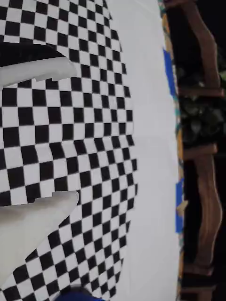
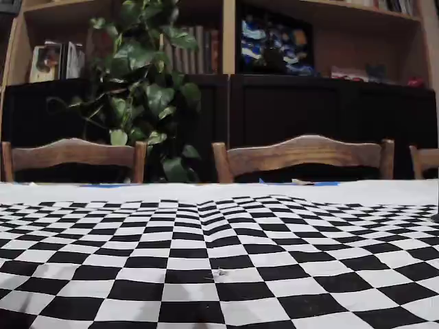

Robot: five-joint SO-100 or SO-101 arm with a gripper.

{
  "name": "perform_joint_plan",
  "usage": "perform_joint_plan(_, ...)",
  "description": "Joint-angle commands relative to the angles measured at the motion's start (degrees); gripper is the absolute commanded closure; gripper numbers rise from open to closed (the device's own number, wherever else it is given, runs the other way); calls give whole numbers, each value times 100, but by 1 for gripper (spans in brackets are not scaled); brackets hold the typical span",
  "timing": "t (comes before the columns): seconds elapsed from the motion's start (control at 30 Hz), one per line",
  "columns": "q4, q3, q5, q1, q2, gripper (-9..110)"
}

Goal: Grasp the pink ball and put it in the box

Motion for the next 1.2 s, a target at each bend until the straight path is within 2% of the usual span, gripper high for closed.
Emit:
perform_joint_plan(0.0,-97,35,-62,220,-35,74)
perform_joint_plan(0.67,-70,35,-62,2145,-141,74)
perform_joint_plan(1.17,-176,35,-53,2865,-149,75)
